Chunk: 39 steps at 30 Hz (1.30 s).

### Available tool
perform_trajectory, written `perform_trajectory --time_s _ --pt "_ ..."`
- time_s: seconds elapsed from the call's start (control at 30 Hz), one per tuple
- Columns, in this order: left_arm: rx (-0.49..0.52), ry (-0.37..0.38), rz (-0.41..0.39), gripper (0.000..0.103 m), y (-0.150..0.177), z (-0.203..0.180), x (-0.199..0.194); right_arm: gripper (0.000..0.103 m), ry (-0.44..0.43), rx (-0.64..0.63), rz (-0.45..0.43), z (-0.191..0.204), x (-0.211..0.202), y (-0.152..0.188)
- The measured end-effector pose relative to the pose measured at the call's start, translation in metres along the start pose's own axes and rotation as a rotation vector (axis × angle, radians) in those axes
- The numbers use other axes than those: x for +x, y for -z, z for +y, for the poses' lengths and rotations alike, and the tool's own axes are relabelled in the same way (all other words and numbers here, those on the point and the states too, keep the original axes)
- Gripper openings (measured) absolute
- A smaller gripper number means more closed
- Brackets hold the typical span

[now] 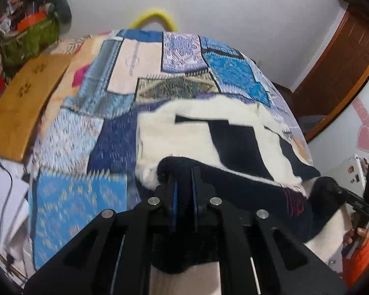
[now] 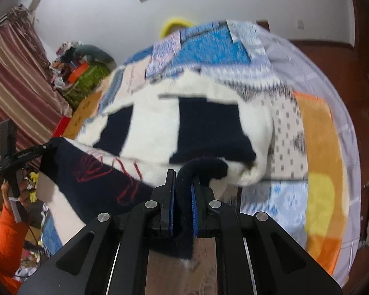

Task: Fold small clothes
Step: 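Fold the black hem up over the sweater body with the right gripper, release, then grasp the cream ribbed hem edge with both grippers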

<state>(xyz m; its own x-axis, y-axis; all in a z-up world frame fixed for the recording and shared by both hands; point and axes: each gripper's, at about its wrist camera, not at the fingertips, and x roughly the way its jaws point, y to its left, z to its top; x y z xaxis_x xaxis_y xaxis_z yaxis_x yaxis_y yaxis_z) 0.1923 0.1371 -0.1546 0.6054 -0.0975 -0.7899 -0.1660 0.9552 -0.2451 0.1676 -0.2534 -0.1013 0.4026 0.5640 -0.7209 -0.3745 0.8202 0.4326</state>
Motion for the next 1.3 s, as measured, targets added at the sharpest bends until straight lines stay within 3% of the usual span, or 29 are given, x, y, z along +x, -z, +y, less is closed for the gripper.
perform_trajectory --time_s 0.13,0.37,0.67,0.7,0.77,0.83,0.9,0.93,1.3 --pt "-0.016 -0.025 0.005 0.009 -0.013 0.004 0.019 0.009 0.041 0.018 -0.030 -0.006 0.006 -0.011" --pt "-0.028 -0.043 0.086 0.010 0.002 0.020 0.058 0.010 0.127 0.042 0.073 -0.026 0.037 0.006" --pt "0.079 -0.031 0.112 0.014 0.015 0.015 0.039 0.014 0.155 0.074 0.149 -0.031 0.040 0.016" --pt "0.085 -0.031 0.113 0.016 0.016 0.014 0.036 0.016 0.164 0.067 0.151 -0.029 0.039 0.015" --pt "0.087 -0.042 0.110 0.025 0.016 0.013 0.028 0.033 0.181 0.057 0.153 -0.024 0.035 0.013" --pt "0.079 -0.061 0.085 0.056 0.017 0.014 0.017 0.049 0.187 0.056 0.145 -0.021 0.030 0.012" --pt "0.061 -0.056 0.047 0.072 0.019 0.018 0.004 0.062 0.211 0.046 0.126 -0.016 0.024 0.013" --pt "0.051 -0.055 0.043 0.075 0.019 0.021 0.000 0.066 0.230 0.032 0.116 -0.013 0.020 0.015" --pt "-0.010 -0.015 0.170 0.075 0.057 0.036 -0.005 0.067 0.228 0.042 0.130 -0.012 0.000 0.039"
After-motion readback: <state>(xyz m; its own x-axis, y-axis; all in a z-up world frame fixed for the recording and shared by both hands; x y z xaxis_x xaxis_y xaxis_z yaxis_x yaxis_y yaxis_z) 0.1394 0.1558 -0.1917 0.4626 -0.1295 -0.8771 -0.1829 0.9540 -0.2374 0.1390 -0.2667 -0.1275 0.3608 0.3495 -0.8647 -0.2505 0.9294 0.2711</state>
